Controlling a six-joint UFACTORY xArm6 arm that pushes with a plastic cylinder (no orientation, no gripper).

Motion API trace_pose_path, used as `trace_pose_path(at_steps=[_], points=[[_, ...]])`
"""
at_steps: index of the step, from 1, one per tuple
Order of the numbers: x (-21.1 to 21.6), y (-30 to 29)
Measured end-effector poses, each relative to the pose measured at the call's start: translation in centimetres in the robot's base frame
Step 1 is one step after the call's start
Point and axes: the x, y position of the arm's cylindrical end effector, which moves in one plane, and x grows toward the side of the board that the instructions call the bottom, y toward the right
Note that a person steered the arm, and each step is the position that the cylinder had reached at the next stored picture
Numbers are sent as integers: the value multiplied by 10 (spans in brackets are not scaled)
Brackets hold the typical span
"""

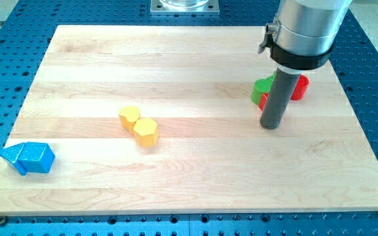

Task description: Push the yellow blocks into the group of blocks

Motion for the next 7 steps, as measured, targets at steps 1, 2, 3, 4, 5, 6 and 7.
trace_pose_path(at_steps=[1,2,3,4,5,6,7], points=[[-8,18],[-8,40],[22,36],[78,-48],[93,-170],[93,-214],[92,-220]])
